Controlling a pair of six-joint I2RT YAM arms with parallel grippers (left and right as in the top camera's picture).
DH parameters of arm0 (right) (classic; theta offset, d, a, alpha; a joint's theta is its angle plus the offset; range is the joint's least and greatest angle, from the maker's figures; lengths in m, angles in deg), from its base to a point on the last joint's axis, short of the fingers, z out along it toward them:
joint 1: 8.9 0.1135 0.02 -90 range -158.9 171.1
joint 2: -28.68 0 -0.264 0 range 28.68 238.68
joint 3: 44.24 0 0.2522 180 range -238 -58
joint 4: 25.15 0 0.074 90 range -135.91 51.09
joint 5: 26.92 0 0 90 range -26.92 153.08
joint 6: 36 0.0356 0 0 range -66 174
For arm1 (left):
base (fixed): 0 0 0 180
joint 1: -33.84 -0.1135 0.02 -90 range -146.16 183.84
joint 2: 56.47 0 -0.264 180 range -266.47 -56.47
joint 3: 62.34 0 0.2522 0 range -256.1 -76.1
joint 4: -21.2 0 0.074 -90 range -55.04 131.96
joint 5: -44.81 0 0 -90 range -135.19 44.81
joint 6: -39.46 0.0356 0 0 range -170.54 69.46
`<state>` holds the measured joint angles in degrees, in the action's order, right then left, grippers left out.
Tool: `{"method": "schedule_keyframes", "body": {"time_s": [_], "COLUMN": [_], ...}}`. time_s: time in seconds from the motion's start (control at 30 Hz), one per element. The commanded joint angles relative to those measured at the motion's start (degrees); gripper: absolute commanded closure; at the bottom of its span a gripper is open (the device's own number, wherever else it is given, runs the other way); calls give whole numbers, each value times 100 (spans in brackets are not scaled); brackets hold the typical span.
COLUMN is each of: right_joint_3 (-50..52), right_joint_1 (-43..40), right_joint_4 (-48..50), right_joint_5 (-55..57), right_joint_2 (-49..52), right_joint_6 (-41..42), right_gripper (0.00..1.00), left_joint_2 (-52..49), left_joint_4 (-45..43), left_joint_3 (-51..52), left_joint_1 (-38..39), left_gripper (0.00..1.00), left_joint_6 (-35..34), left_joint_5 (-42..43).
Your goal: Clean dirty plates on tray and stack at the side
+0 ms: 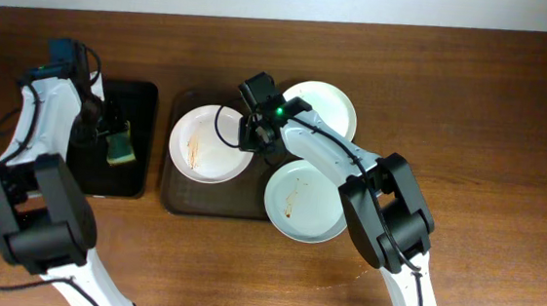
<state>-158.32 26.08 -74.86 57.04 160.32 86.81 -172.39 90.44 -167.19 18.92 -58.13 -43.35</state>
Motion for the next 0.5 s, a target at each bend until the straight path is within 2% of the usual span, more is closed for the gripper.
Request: {"method": "schedule_keyframes", "body": {"time_s": [0.0, 0.13, 0.2, 0.3, 0.33, 0.37, 0.47], "right_joint_3": [-22, -22, -22, -22, -22, -22, -22], "right_joint_1": [31, 31, 31, 31, 31, 31, 31], "right_joint_4": [-52, -42, -31, -28, -26, -24, -22], "right_joint_5": [50, 50, 50, 50, 50, 50, 50], "right_joint_2": [186, 186, 186, 186, 186, 186, 186], "right_joint_6": [28, 28, 28, 28, 28, 28, 28], "right_gripper": [96, 96, 95, 95, 95, 96, 95], "left_joint_2": [-433, -763, -855, -1021, -1029, -1029, -1001], "left_joint_4": [-273, -433, -446, -356, -328, -297, -101], "left_joint_3": [-68, -66, -66, -42, -31, -31, -243], "left_joint_1": [-15, -11, -11, -9, -11, -11, -11], "left_gripper": [59, 60, 73, 74, 79, 99, 99], "left_joint_6": [-46, 166, 164, 162, 162, 160, 164], "left_joint_5": [-63, 28, 28, 31, 31, 31, 361]}}
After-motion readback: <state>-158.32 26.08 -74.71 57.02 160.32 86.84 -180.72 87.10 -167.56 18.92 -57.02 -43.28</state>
